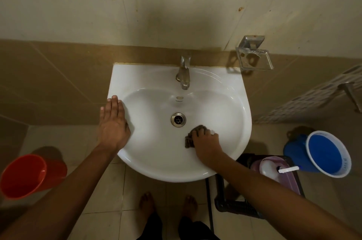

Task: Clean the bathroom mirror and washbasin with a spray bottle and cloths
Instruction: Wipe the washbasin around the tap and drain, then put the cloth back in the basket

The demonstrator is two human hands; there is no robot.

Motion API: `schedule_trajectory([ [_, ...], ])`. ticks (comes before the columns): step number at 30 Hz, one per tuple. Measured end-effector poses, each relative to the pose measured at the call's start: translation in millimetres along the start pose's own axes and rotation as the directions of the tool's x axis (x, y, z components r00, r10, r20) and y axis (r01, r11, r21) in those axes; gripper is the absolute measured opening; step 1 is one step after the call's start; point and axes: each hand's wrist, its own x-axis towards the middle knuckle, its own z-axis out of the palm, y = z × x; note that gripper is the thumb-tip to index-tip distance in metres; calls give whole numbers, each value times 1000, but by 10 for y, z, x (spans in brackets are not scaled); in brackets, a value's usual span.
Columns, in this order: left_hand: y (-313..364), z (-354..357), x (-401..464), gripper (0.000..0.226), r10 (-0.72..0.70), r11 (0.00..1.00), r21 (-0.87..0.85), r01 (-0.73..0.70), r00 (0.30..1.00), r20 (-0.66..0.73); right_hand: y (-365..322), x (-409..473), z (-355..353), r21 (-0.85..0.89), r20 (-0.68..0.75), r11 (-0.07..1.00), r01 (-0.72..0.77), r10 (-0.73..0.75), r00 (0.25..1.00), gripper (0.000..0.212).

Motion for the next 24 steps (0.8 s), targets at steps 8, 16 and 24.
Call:
schedule_trajectory([
  [8,63,-126,-45,68,6,991,-137,-2,999,35,-518,-145,-559,613,202,782,116,-296,933,25],
  [16,514,-454,-386,46,63,667,-739,90,982,177,-466,-315,-779,679,311,-588,-440,-312,898,43],
  [24,1161,-675,-425,58,343,-112,-830,546,805,484,-243,-683,-818,459,93,-874,-162,-134,987,42],
])
